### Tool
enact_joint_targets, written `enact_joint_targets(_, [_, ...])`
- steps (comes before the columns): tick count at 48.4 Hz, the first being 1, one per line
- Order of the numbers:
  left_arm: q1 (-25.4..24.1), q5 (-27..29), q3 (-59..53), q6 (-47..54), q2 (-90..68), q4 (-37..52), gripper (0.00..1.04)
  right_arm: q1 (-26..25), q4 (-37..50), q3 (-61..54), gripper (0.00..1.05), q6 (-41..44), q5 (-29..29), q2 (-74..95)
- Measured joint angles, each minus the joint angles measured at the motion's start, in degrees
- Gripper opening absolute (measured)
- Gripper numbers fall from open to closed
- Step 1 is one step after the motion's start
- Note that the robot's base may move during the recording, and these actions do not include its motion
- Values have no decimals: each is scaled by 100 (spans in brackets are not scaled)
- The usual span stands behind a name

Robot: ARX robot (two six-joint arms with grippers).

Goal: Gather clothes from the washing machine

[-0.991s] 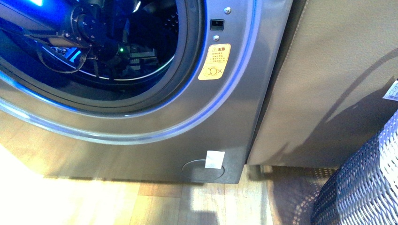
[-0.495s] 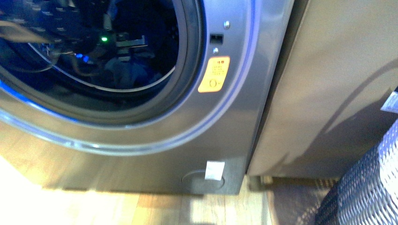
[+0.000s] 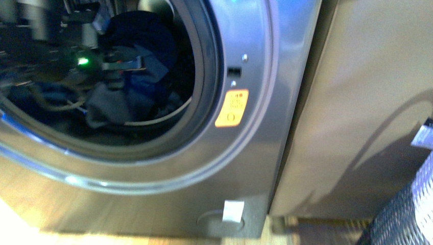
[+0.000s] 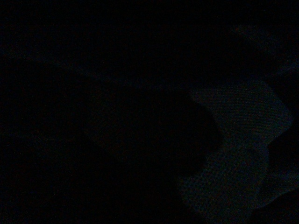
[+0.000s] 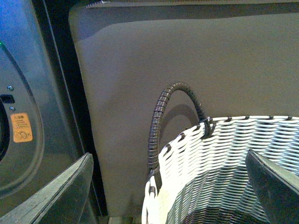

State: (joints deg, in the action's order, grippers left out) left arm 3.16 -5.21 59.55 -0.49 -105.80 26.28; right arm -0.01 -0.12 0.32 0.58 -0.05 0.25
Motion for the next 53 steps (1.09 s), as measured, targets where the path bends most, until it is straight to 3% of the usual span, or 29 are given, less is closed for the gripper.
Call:
enact_joint_targets(29, [-186,-297,-2177,107,2527,-2,15,0,0,0,97,0,0,0])
enact_joint_targets(53, [-310,-439,-2741,149,4015,-509,15,0,0,0,97,0,0,0])
